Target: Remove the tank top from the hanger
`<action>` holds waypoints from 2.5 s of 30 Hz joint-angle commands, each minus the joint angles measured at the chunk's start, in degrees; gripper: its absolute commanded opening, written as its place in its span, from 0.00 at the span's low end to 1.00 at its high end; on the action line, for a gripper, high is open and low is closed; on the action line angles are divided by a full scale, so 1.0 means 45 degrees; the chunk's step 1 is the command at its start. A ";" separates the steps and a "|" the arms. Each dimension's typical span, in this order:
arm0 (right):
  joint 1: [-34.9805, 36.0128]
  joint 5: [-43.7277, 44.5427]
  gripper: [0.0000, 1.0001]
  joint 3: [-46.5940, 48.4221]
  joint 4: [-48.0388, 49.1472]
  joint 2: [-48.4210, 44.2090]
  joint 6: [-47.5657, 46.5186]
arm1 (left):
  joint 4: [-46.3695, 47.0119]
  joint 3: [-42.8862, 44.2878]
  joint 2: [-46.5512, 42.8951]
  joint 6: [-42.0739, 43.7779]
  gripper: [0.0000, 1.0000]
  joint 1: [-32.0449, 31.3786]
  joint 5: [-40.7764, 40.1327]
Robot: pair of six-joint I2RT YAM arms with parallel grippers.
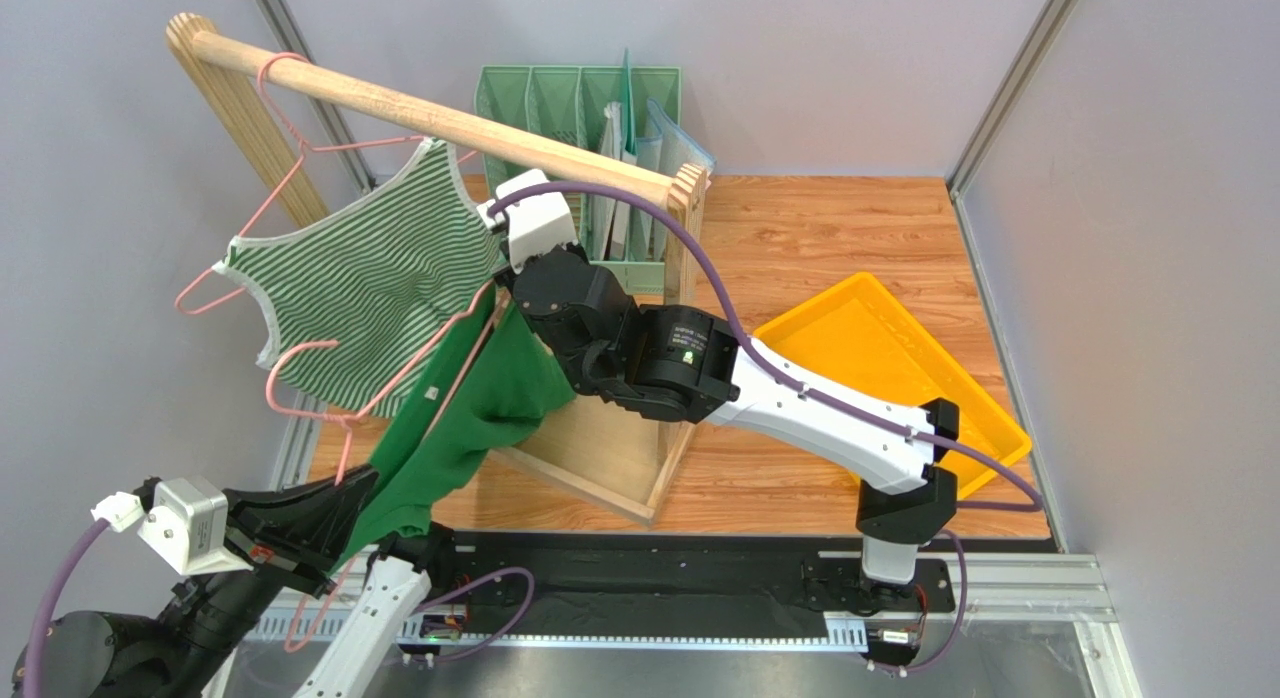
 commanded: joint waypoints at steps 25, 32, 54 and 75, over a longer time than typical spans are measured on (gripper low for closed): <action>0.0626 -0.2959 0.00 -0.2155 -0.1277 -0.1132 0.1352 | 0.0662 0.0416 0.0960 0.0187 0.00 -0.0130 -0.1251; 0.1935 -0.3959 0.00 -0.3407 -0.0671 -0.2305 0.0923 | 0.3356 -0.1106 -0.0171 -0.0535 0.00 -0.0131 -0.2050; 0.2815 -0.4233 0.00 -0.4131 -0.0964 -0.8299 -0.0714 | 0.5215 -0.2788 -0.0018 -0.2079 0.00 -0.0131 -0.3673; 0.1728 0.1548 0.00 -0.5517 0.1983 -1.0333 -0.6305 | 0.4824 -0.2963 0.0217 -0.2391 0.00 -0.0130 -0.3576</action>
